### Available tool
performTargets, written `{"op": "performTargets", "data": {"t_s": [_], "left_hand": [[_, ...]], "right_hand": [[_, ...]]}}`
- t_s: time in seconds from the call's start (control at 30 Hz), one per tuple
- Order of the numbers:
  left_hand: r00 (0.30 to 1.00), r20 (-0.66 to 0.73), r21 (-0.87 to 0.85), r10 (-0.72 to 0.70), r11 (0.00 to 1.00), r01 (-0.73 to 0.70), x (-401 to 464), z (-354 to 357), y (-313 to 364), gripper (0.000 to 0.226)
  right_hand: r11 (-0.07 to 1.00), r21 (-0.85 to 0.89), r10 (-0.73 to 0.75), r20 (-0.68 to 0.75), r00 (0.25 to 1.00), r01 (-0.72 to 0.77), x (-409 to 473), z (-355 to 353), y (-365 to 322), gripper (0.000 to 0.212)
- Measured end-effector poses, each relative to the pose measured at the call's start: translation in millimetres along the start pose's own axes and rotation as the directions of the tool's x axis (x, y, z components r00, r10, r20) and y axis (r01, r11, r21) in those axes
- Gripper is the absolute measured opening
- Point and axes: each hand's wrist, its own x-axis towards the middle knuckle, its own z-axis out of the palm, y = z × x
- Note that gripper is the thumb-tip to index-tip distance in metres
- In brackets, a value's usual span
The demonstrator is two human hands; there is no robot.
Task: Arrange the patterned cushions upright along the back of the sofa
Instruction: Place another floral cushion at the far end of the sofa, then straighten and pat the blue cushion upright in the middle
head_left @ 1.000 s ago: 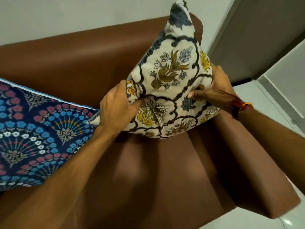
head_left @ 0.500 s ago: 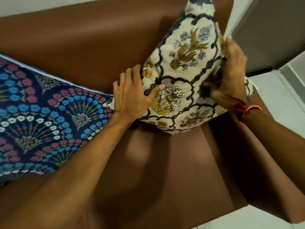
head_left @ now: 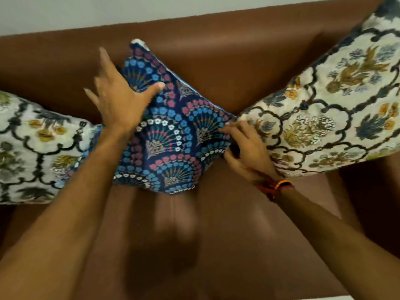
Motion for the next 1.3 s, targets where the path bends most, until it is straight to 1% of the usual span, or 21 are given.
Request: {"op": "performTargets", "data": {"t_s": [0.03, 0.07, 0.1, 0.13, 0.2, 0.27, 0.37, 0.47, 0.53, 0.6, 0.67, 0.73, 0.77, 0.83, 0.9, 0.97, 1.03, 1.1, 1.17, 1.23, 1.3], "left_hand": [[0.993, 0.110, -0.108, -0.041, 0.993, 0.053, 4.7, -11.1, -10.2, 0.114], [0.983, 0.182, -0.154, -0.035, 0.986, 0.063, 5.2, -18.8, -16.2, 0.099], [0.979, 0.205, -0.166, -0.013, 0.985, 0.048, 2.5, -26.7, -24.7, 0.082], [0.981, 0.195, -0.171, 0.012, 0.985, 0.022, -3.5, -32.9, -32.0, 0.069], [0.989, 0.140, -0.238, 0.043, 0.971, -0.008, -23.1, -47.2, -52.5, 0.052], [0.993, 0.069, -0.345, 0.094, 0.937, -0.064, -47.9, -62.8, -78.6, 0.034], [0.988, 0.018, -0.445, 0.151, 0.886, -0.128, -75.8, -82.5, -119.7, 0.011], [0.986, 0.058, -0.591, 0.156, 0.802, -0.092, -81.3, -97.4, -150.8, 0.023], [0.984, 0.098, -0.637, 0.149, 0.769, -0.053, -75.2, -103.2, -156.8, 0.019], [0.977, 0.120, -0.654, 0.174, 0.754, -0.054, -66.7, -103.6, -148.2, 0.014], [0.966, 0.098, -0.616, 0.241, 0.776, -0.131, -55.3, -97.2, -123.4, 0.011], [0.954, 0.058, -0.541, 0.295, 0.812, -0.219, -39.6, -85.5, -91.8, 0.007], [0.946, 0.044, -0.511, 0.322, 0.821, -0.256, -30.7, -78.5, -74.9, 0.005], [0.927, 0.001, -0.453, 0.376, 0.826, -0.335, -11.3, -62.9, -44.8, 0.020], [0.927, -0.017, -0.429, 0.375, 0.835, -0.345, 6.5, -47.3, -20.2, 0.027], [0.944, -0.026, -0.397, 0.328, 0.864, -0.311, 22.0, -37.6, -13.3, 0.031], [0.958, -0.002, -0.372, 0.288, 0.889, -0.268, 32.3, -23.8, -10.1, 0.033], [0.965, 0.008, -0.357, 0.262, 0.902, -0.242, 33.1, -12.5, -6.2, 0.034], [0.963, -0.021, -0.365, 0.270, 0.894, -0.258, 25.8, -8.5, -5.9, 0.036], [0.942, -0.129, -0.343, 0.309, 0.878, -0.335, 12.5, -7.9, -11.4, 0.038], [0.896, -0.259, -0.221, 0.361, 0.881, -0.419, -7.1, -3.0, -25.4, 0.042]], "right_hand": [[0.997, 0.050, 0.057, 0.015, 0.998, -0.058, 0.4, 10.2, -7.2, 0.049], [0.983, 0.113, 0.144, 0.010, 0.990, -0.144, -0.1, 17.0, -11.6, 0.047], [0.956, 0.176, 0.240, -0.009, 0.971, -0.235, -0.5, 22.7, -17.0, 0.047], [0.922, 0.235, 0.326, -0.033, 0.945, -0.309, -0.7, 25.5, -19.2, 0.048], [0.867, 0.309, 0.427, -0.053, 0.903, -0.392, -0.6, 28.9, -24.7, 0.052], [0.858, 0.329, 0.424, -0.017, 0.906, -0.396, 1.4, 30.0, -33.0, 0.063], [0.922, 0.235, 0.302, 0.063, 0.951, -0.308, 13.7, 29.2, -47.2, 0.093], [0.969, 0.048, 0.236, 0.103, 0.966, -0.242, 26.6, 27.4, -59.8, 0.117], [0.974, -0.085, 0.219, 0.119, 0.968, -0.210, 29.3, 25.3, -63.5, 0.129], [0.953, -0.201, 0.252, 0.109, 0.962, -0.227, 26.0, 23.3, -61.8, 0.136], [0.934, -0.250, 0.278, 0.051, 0.959, -0.257, 16.2, 23.2, -53.5, 0.127], [0.934, -0.216, 0.285, -0.035, 0.958, -0.286, 2.0, 25.0, -42.5, 0.108], [0.931, -0.196, 0.299, -0.076, 0.951, -0.309, -3.3, 23.9, -37.1, 0.104], [0.916, -0.181, 0.341, -0.122, 0.932, -0.359, -6.3, 20.2, -29.2, 0.103], [0.892, -0.195, 0.388, -0.138, 0.911, -0.409, 0.4, 13.6, -23.3, 0.109], [0.871, -0.242, 0.411, -0.121, 0.903, -0.429, 14.1, 13.2, -23.8, 0.117], [0.836, -0.320, 0.438, -0.099, 0.894, -0.445, 23.4, 13.9, -21.0, 0.113], [0.831, -0.332, 0.443, -0.086, 0.892, -0.445, 24.7, 15.6, -15.7, 0.110], [0.883, -0.248, 0.383, -0.112, 0.917, -0.399, 19.5, 16.8, -16.3, 0.106], [0.965, -0.136, 0.200, -0.165, 0.966, -0.223, 15.4, 19.9, -24.3, 0.096], [0.994, -0.107, -0.007, -0.235, 0.972, -0.019, 21.9, 29.0, -41.3, 0.083]]}}
